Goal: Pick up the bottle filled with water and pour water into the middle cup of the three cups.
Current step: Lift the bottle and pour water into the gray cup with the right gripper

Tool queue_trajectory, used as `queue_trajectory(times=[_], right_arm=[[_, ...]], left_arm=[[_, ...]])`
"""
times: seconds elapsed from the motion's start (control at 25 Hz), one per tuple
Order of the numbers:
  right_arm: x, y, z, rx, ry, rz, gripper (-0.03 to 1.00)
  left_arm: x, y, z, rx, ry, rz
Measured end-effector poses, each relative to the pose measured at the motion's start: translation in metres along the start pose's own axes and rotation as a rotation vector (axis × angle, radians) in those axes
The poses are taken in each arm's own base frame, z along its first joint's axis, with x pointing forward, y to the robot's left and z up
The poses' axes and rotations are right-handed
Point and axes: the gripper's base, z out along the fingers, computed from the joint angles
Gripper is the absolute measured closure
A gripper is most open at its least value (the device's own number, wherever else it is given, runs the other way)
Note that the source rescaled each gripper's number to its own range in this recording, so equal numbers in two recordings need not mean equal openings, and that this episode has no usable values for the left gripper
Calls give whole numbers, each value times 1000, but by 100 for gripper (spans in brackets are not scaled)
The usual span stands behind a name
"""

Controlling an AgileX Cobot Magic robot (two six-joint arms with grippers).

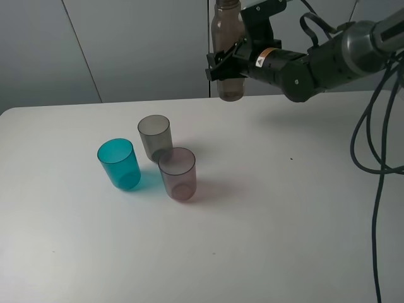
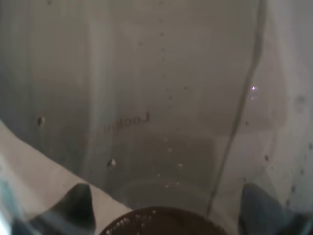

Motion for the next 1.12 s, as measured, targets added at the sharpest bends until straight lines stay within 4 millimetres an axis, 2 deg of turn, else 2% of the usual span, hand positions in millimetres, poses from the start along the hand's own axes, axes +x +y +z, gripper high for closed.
queue_trajectory(times=[0.2,0.4,0.68,0.92,1.12], right_arm=[[3,22,26,-46,34,-75,96],[5,38,41,-70,34,-270,96],[8,42,43,-53,57,-508,96],[10,36,43,12,97,-582,96],[10,45,42,24,119,-698,96]], left_arm=[[0,0,0,0,0,2],[0,0,0,0,0,5],[0,0,0,0,0,6],[0,0,0,0,0,4],[0,0,0,0,0,2]])
